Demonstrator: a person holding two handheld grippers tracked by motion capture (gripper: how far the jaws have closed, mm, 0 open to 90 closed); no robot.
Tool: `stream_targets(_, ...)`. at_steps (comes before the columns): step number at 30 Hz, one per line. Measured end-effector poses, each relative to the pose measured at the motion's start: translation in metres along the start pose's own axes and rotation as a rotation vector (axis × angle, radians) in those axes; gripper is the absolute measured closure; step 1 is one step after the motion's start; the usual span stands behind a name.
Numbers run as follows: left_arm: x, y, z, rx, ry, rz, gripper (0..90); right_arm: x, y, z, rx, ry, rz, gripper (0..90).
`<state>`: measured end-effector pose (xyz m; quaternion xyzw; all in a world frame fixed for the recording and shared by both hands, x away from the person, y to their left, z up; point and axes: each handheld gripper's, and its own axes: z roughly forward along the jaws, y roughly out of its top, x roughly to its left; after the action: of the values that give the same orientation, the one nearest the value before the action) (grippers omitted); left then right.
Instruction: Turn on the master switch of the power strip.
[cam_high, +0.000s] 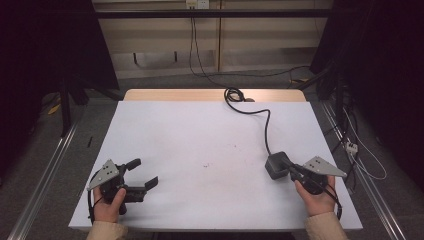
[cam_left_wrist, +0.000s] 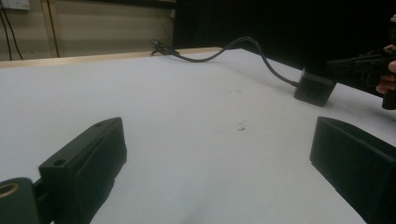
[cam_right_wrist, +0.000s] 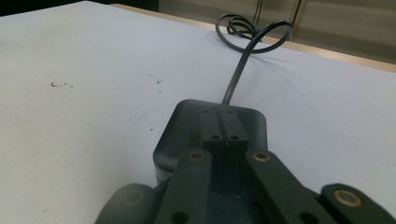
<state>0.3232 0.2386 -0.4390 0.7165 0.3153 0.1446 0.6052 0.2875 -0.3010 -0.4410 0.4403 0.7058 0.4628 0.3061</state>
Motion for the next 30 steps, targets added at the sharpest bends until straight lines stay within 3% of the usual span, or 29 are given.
stream_targets(30,-0.0002,0.0001,-0.0006,0.001,-0.002,0.005,3.2,0.0013,-0.0002,0.0001,0.004,-0.009,0.009,90.0)
